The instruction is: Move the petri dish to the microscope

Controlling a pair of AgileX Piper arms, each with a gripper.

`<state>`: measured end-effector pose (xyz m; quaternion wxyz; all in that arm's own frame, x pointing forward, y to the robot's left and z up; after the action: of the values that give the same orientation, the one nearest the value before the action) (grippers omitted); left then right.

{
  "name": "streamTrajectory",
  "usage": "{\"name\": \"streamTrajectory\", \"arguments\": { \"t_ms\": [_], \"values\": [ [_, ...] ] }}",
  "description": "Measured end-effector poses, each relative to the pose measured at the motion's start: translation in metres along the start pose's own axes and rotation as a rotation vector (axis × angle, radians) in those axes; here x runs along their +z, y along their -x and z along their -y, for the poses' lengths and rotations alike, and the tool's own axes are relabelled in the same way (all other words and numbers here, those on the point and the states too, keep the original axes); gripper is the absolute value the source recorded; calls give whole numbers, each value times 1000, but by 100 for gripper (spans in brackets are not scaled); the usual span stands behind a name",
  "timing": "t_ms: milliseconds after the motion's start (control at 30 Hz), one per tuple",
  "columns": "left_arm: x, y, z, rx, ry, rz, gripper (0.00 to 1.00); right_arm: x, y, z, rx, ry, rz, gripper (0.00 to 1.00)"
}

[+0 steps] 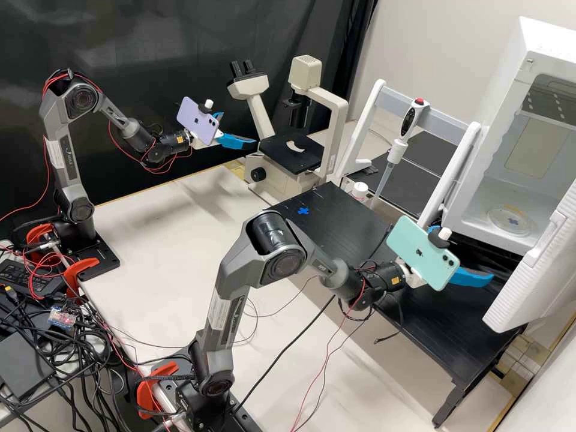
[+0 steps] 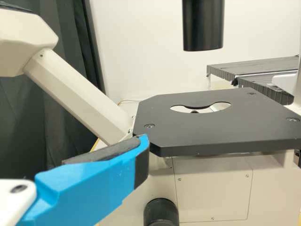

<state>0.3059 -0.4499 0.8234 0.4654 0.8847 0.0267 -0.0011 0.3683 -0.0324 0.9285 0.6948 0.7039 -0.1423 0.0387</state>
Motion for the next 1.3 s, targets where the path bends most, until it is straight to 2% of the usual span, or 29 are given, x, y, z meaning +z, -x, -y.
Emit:
{"name": "streamTrajectory", "arguments": {
  "t_ms": [367,633,900,1067,1300],
  "values": [
    [0,0,0,0,0,0,100,-21,-54,-28,54,-18,-16,100],
    [0,0,0,0,0,0,100,-29,-90,-34,65,-57,-3,100],
    [0,0,0,0,0,0,100,-30,-124,-16,9,-38,13,100],
    [0,0,0,0,0,0,100,-24,-139,-5,-31,-13,30,100],
    [0,0,0,0,0,0,100,-20,-147,0,-44,-7,40,100]
  ]
}}
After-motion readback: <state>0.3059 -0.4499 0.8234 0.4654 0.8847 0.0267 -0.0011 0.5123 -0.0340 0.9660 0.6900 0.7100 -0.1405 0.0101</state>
